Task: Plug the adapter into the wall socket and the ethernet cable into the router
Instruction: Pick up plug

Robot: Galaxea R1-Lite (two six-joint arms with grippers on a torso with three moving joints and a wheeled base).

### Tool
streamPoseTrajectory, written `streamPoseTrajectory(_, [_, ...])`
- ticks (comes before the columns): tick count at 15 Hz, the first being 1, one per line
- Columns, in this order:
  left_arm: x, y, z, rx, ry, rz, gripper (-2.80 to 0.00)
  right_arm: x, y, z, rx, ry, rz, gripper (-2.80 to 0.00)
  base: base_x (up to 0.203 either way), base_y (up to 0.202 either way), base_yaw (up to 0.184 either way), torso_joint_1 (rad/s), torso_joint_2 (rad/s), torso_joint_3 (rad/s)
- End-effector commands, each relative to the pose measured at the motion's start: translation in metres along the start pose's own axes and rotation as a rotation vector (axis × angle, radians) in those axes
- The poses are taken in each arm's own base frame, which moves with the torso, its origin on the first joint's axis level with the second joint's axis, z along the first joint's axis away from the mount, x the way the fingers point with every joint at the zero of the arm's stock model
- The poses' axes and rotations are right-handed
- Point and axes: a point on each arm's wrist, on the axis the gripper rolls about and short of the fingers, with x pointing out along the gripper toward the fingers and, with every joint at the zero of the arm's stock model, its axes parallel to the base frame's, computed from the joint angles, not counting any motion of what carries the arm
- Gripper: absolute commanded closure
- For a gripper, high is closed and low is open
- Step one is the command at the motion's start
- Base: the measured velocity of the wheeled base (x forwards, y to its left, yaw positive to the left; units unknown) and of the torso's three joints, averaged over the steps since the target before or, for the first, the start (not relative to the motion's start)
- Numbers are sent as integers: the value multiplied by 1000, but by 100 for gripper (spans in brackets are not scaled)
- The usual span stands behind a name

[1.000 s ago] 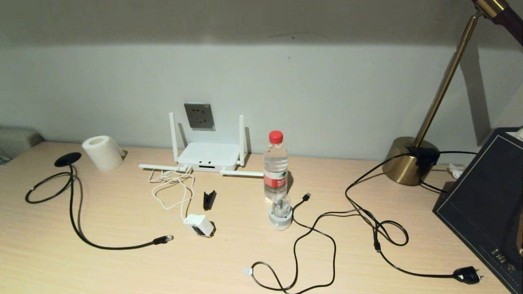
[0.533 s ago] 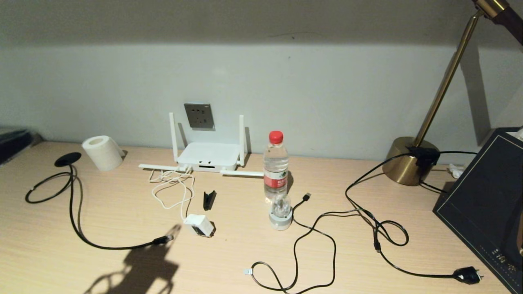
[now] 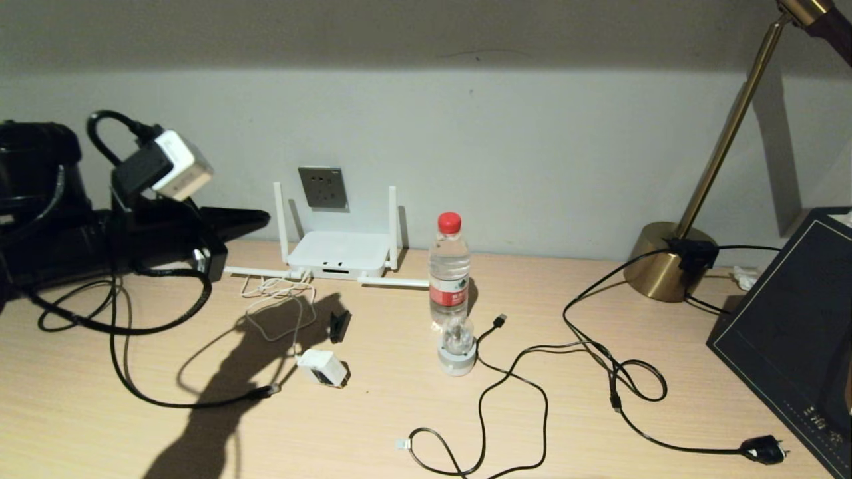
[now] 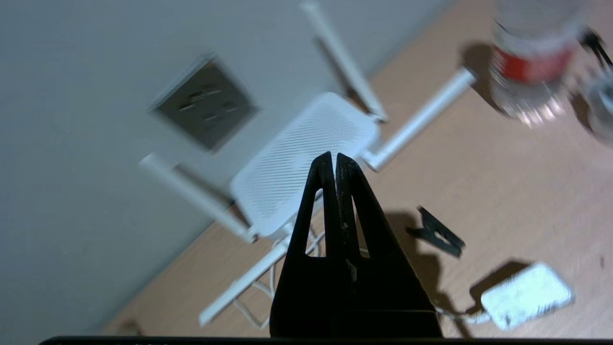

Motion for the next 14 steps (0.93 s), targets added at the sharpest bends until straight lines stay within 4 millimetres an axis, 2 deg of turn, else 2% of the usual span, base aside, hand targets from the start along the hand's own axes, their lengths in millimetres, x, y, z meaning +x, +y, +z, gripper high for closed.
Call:
streamPoseTrajectory(1, [24, -2, -17, 143, 59, -172, 0, 2, 0, -10, 0, 36, 0, 0, 0, 0, 0, 0, 0, 0])
streamPoseTrajectory(6, [18, 10, 17, 302, 148, -445, 0, 2, 0, -10, 0, 36, 0, 0, 0, 0, 0, 0, 0, 0])
streamPoseTrajectory(7, [21, 12, 22, 368, 163, -481, -280, 2, 0, -10, 0, 36, 0, 0, 0, 0, 0, 0, 0, 0])
streamPoseTrajectory(12, [70, -5, 4, 544, 185, -665, -280, 2, 0, -10, 0, 36, 0, 0, 0, 0, 0, 0, 0, 0])
streamPoseTrajectory(14, [76, -13, 6, 557, 208, -727, -280, 2, 0, -10, 0, 36, 0, 0, 0, 0, 0, 0, 0, 0])
